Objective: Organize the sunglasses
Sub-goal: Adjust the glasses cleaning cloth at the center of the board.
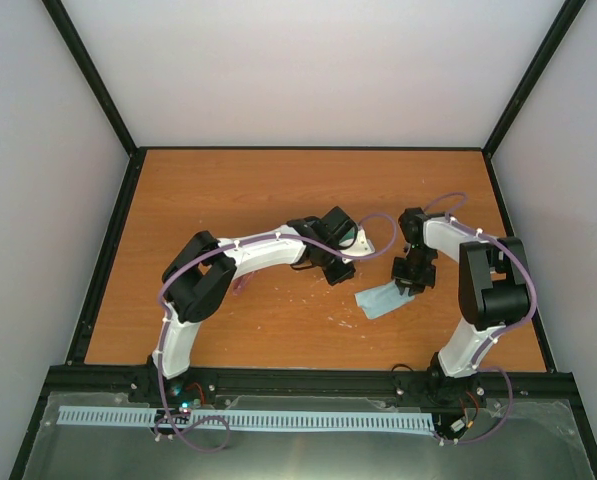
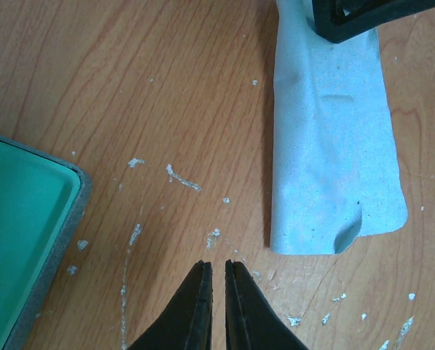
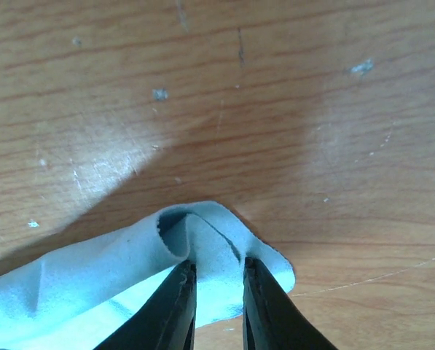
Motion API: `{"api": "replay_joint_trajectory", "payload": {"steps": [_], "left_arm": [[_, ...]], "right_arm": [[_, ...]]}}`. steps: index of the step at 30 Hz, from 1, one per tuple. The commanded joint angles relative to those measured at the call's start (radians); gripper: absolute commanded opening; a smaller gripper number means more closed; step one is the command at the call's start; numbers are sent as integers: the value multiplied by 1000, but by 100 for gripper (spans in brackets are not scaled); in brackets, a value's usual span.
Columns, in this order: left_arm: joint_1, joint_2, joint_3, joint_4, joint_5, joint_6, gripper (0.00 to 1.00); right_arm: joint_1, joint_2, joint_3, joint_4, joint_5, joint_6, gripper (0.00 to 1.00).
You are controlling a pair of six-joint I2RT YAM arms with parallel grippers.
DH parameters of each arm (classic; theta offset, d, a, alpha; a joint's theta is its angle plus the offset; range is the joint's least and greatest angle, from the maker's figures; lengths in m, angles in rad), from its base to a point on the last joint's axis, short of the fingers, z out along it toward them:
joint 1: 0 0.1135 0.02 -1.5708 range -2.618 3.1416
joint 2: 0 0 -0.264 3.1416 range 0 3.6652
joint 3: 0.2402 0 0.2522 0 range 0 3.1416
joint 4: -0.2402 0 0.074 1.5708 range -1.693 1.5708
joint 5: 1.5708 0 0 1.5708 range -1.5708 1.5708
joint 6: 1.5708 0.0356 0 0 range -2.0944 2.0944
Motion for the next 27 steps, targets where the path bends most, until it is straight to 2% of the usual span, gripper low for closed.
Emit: {"api": "replay_joint_trajectory", "payload": {"steps": [1,7,13,16,18,23,27], "left_arm": [[3,-32,1,20,2,-1,10],[3,-37,-6,24,2,-1,9],[3,-42,-12,27,2,-1,9],[3,-43,-13,27,4,-1,9],[3,-44,-11,27,3,-1,9],[3,-41,-9,28,10,-3,9],[3,-40,-2,27,13,-4,10]], "right_arm": [[7,13,20,15,4,21,18],[8,27,12,24,0,21,16],[8,41,8,31,2,21,5],[8,39,12,30,4,23,3],[8,36,24,19,3,21,3],[8,21,61,-16,23,13,19],[8,15,82,-29,33,15,18]]}}
